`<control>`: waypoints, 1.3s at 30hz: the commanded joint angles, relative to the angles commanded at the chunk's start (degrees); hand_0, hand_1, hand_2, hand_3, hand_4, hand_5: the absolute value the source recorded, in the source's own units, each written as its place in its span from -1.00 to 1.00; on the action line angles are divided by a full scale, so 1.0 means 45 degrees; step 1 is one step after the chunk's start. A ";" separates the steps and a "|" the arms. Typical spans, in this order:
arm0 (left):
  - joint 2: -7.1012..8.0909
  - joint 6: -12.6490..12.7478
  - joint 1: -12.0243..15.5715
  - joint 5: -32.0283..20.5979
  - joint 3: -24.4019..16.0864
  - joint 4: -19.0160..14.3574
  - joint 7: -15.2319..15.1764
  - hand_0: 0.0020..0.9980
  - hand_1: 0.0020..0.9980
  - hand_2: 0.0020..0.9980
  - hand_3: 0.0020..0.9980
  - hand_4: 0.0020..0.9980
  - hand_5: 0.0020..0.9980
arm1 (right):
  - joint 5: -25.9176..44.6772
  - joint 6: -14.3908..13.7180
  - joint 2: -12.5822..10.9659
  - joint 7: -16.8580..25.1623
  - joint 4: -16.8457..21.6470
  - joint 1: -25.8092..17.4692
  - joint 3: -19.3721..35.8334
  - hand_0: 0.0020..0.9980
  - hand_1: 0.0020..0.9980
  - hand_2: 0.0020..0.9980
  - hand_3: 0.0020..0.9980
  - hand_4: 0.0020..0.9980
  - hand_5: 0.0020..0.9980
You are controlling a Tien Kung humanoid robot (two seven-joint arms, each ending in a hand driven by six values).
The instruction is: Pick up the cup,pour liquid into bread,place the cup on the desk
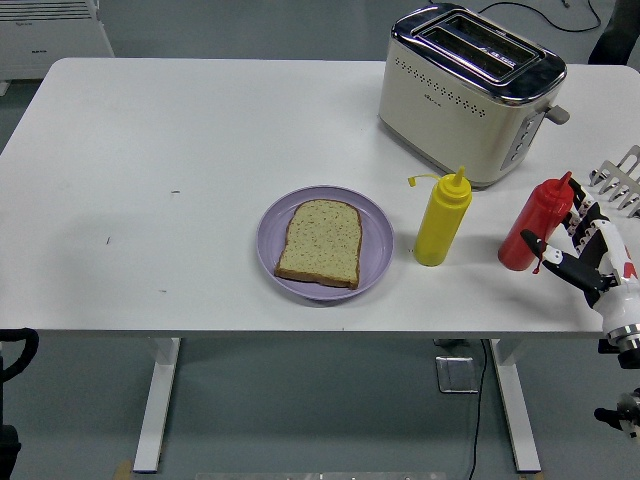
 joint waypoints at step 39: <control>0.0055 0.0011 0.0008 0.0015 0.0119 -0.0004 -0.0002 0.50 0.51 0.52 0.30 0.19 1.00 | 0.2676 0.0999 0.0166 0.0184 0.1373 -0.2617 0.4281 0.76 0.63 0.72 0.82 0.69 -0.41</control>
